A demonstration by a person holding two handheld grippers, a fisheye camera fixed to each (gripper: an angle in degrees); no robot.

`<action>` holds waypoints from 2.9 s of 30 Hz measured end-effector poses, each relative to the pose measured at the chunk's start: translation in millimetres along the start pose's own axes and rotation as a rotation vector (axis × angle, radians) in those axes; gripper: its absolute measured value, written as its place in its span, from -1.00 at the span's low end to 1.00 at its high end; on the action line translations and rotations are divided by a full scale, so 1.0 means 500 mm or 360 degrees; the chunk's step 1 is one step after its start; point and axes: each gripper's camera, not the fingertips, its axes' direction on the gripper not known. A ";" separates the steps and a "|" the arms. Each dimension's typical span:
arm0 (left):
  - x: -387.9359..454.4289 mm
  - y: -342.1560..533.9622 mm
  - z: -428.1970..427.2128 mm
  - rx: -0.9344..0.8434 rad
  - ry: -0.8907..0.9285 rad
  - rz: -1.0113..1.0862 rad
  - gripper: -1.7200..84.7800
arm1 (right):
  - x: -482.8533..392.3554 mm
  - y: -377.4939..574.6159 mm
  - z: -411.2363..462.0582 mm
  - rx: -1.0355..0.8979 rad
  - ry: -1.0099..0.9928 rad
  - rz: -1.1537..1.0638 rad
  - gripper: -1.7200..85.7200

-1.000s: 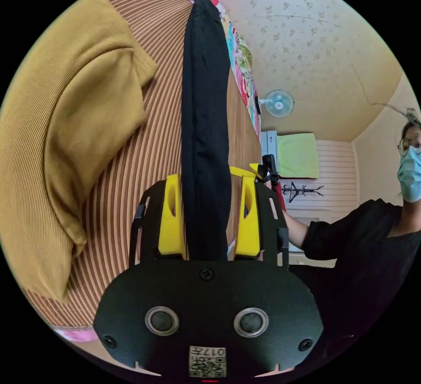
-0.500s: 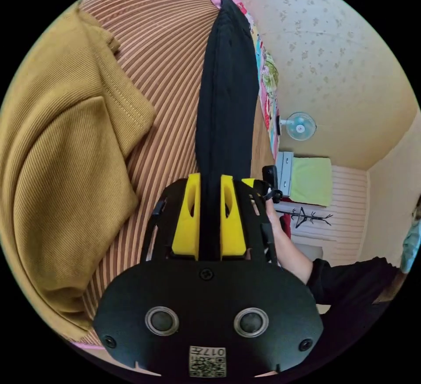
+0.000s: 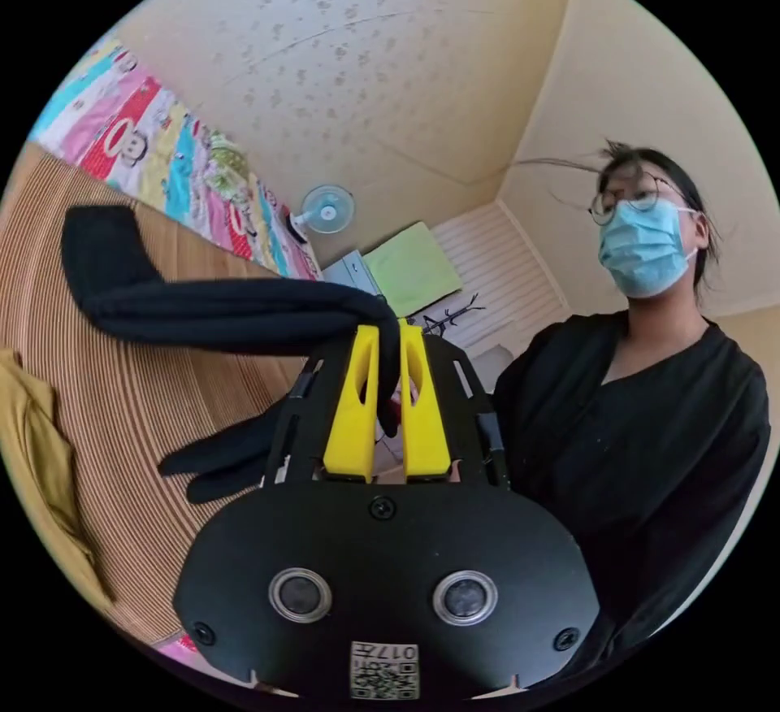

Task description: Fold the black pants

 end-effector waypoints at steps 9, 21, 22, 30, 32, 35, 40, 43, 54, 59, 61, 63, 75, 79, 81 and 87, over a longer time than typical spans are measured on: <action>0.363 -0.131 -0.020 0.0187 0.0212 0.0498 -0.85 | -0.510 -0.121 0.115 -0.0157 0.0134 -0.0649 -0.93; -0.209 -0.328 0.041 -0.0213 -0.0322 -0.0281 -0.84 | -0.067 -0.337 0.074 -0.0013 0.0818 0.0066 -0.93; -0.266 -0.333 0.057 -0.0269 -0.0422 -0.0291 -0.84 | -0.038 -0.341 0.072 -0.0010 0.0841 0.0081 -0.93; -0.492 -0.097 0.126 -0.0426 -0.0584 -0.0387 -0.84 | 0.223 -0.125 0.139 -0.0062 0.1078 0.0406 -0.90; -0.545 0.056 0.149 -0.0479 -0.0573 -0.0585 -0.83 | 0.270 -0.030 0.157 -0.0077 0.1110 0.0524 -0.88; -0.618 0.249 0.182 -0.0643 -0.0609 -0.0959 -0.77 | 0.364 0.136 0.186 -0.0177 0.1286 0.0868 -0.82; -0.690 0.343 0.113 -0.0464 -0.0468 -0.1201 -0.65 | 0.427 0.252 0.144 -0.0024 0.1040 0.1087 -0.74; -0.743 0.264 0.039 -0.0266 -0.0513 -0.1168 -0.58 | 0.408 0.187 0.088 0.0207 0.1009 0.0977 -0.63; -0.989 -0.014 0.059 -0.0546 -0.0716 -0.0948 -0.44 | 0.619 -0.084 0.159 -0.0293 0.1064 0.0998 -0.29; -1.015 0.061 0.051 -0.0401 -0.0453 -0.1255 -0.55 | 0.577 -0.032 0.206 -0.0194 0.1162 0.1057 -0.41; -0.998 0.097 0.051 -0.0435 -0.0445 -0.1296 -0.60 | 0.575 0.013 0.215 -0.0261 0.1057 0.1191 -0.48; -0.960 0.118 0.058 -0.0515 -0.0465 -0.1285 -0.63 | 0.534 0.079 0.222 -0.0302 0.0934 0.1232 -0.58; -0.602 0.055 0.389 -0.0689 -0.0004 -0.1184 -0.70 | -0.043 0.192 0.049 -0.0112 0.1178 0.0860 -0.72; -0.562 -0.044 0.626 -0.0838 0.0121 -0.1025 -0.69 | -0.175 0.203 -0.047 -0.0099 0.1421 0.0838 -0.71; -0.580 -0.062 0.744 -0.0945 0.0109 -0.0992 -0.68 | -0.187 0.235 -0.109 -0.0090 0.1618 0.0922 -0.69; -0.731 0.054 0.918 -0.1407 -0.0135 -0.1332 -0.71 | 0.016 0.377 -0.224 -0.0168 0.1989 0.1503 -0.80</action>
